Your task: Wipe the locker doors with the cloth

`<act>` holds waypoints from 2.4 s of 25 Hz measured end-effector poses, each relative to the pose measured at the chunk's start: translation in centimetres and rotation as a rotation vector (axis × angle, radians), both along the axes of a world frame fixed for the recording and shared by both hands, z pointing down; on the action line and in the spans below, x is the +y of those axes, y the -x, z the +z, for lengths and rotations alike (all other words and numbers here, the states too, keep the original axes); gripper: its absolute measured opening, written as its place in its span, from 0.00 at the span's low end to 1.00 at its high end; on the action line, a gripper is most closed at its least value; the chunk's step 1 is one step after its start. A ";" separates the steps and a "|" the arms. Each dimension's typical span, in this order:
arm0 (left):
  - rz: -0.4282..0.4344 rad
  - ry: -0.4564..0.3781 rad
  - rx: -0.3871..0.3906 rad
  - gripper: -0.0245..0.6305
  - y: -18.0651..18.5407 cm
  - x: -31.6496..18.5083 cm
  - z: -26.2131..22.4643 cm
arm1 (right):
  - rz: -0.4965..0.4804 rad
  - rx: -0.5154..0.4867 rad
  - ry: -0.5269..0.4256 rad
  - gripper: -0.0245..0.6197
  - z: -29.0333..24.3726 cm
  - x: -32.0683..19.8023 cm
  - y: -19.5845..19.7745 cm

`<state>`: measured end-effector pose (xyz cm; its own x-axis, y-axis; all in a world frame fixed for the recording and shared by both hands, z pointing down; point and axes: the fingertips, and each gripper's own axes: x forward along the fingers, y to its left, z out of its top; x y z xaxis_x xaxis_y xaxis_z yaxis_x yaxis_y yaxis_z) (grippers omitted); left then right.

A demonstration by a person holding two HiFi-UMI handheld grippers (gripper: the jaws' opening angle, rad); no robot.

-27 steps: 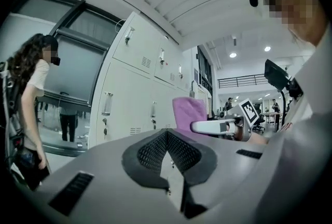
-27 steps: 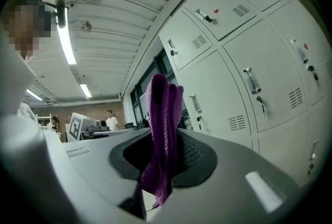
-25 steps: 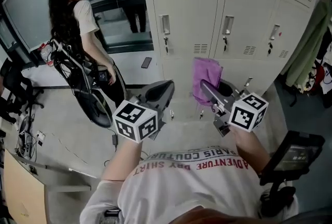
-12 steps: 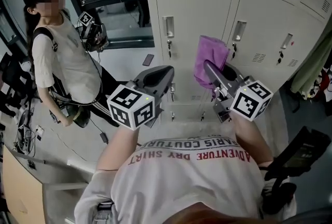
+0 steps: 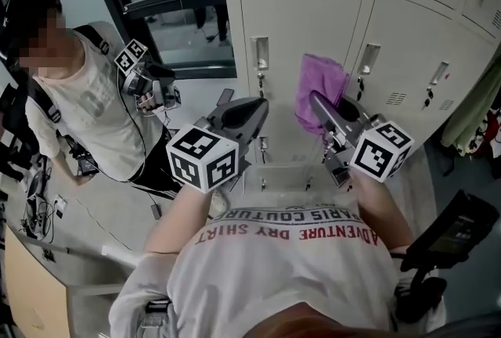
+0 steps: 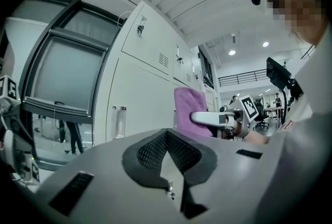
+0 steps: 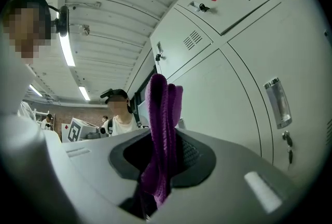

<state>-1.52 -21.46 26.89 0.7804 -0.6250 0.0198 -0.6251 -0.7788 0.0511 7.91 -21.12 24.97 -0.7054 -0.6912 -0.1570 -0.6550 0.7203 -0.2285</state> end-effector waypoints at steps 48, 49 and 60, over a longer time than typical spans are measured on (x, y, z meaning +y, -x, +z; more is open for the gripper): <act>0.034 0.060 0.007 0.04 3.1 -4.8 0.5 | 0.248 0.094 -0.198 0.14 -9.9 -15.5 5.7; 0.038 0.060 0.006 0.04 2.8 -4.8 0.6 | 0.262 0.091 -0.197 0.15 -9.9 -15.5 4.8; 0.100 0.073 -0.002 0.04 -0.6 -3.6 1.3 | 0.439 0.099 -0.185 0.15 -9.3 -14.8 -4.8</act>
<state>-0.92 -25.10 28.23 0.8388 -0.5406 0.0646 -0.5444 -0.8317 0.1089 12.74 -35.96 15.63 -0.3713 -0.8936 -0.2521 -0.9181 0.3938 -0.0439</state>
